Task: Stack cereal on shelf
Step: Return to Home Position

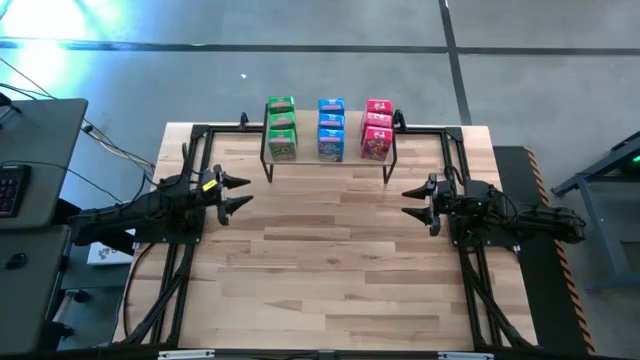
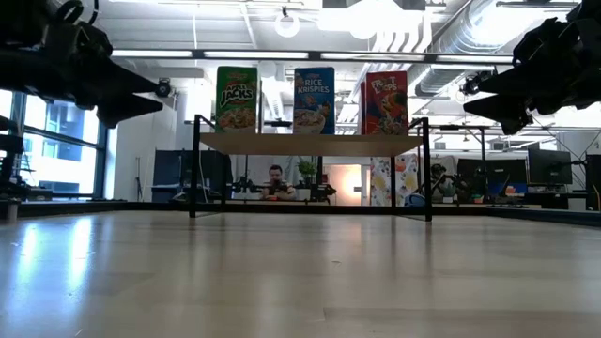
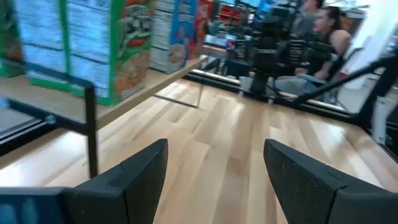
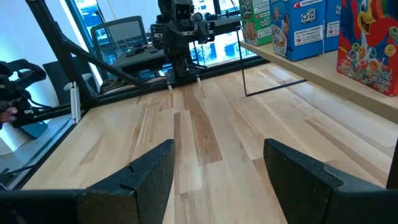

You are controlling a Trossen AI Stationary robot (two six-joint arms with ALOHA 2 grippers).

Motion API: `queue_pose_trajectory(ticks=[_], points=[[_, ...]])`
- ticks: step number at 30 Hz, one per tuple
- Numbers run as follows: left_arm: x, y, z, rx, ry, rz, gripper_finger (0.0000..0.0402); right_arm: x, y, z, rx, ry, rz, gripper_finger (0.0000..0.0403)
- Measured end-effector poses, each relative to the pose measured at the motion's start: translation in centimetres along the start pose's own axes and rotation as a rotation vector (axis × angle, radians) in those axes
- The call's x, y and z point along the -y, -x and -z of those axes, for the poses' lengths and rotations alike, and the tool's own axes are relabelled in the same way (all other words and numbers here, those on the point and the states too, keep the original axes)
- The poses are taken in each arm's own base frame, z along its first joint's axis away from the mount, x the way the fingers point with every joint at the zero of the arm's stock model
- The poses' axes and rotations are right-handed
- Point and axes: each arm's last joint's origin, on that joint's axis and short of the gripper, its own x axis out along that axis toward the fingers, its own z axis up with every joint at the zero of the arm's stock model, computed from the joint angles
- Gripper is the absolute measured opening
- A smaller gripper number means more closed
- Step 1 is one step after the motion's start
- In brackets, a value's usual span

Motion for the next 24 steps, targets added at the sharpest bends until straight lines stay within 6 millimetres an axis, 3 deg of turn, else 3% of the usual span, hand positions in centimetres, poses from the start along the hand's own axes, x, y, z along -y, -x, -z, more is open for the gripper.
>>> queue_pose_trajectory(ticks=[24], points=[[-0.03,-0.04,0.02,-0.005,0.013,-0.010,0.0257,0.00,0.00,0.00,0.000,0.000,0.000,0.0239]])
